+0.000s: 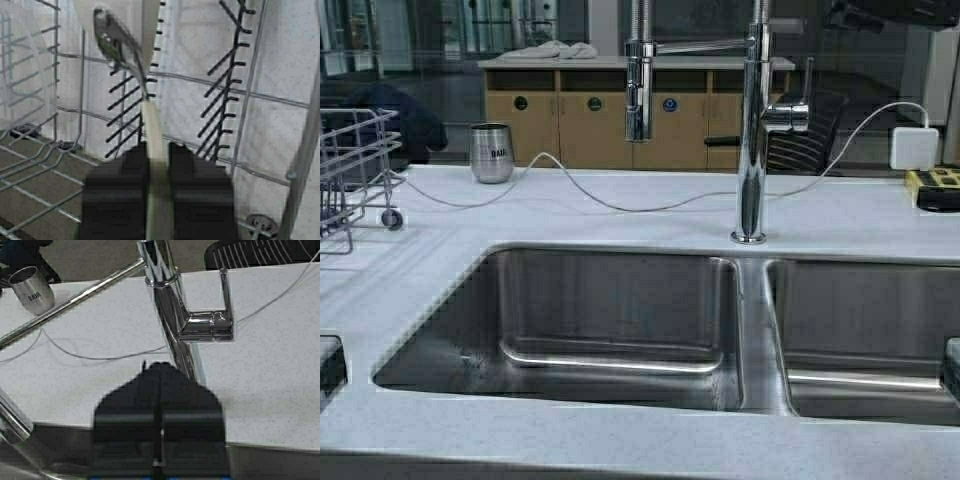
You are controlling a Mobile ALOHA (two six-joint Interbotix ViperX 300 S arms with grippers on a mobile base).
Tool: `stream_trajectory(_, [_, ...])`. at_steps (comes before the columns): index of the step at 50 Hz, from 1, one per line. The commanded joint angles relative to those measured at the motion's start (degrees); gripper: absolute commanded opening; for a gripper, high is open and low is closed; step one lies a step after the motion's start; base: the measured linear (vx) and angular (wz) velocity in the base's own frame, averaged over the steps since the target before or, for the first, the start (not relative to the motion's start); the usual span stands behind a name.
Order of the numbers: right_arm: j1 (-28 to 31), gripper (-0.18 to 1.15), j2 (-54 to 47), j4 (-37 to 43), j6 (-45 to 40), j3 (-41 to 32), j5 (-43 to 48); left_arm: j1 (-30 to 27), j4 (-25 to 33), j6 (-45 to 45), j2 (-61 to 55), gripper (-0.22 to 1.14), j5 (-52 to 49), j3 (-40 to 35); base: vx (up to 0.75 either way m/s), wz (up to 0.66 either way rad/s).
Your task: Wash the pan
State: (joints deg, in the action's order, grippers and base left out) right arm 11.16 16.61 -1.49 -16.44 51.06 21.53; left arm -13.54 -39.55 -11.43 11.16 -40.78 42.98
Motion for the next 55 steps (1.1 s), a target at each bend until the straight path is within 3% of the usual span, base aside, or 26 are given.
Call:
stream_trajectory(1, [0.2, 0.07, 0.5, -0.1, 0.1, -1.1, 0.6, -1.8, 0.0, -0.1, -1.7, 0.03, 0.5, -0.6, 0.00, 0.00])
stream_trajectory(24, [0.2, 0.07, 0.5, 0.0, 0.1, -0.8, 0.6, -3.2, 0.3, -0.7, -4.4, 0.07, 0.2, -2.5, 0.00, 0.00])
stream_trajectory(30, [0.2, 0.07, 0.6, -0.1, 0.1, -0.8, 0.5, -3.3, 0.3, -0.8, -4.8, 0.28, 0.2, -3.3, 0.00, 0.00])
stream_trajectory(40, [0.2, 0.07, 0.5, -0.1, 0.2, -0.7, 0.5, -3.3, 0.3, -0.8, -6.6, 0.99, -1.2, -4.5, 0.00, 0.00])
stream_trajectory(42, [0.2, 0.07, 0.5, -0.1, 0.2, -0.7, 0.6, -3.3, 0.4, -0.8, -7.3, 1.06, -2.0, -4.7, 0.00, 0.00])
stream_trajectory(55, [0.2, 0.07, 0.5, -0.1, 0.2, -0.8, 0.6, -3.3, 1.1, -0.8, -7.9, 1.01, -2.2, -5.3, 0.00, 0.00])
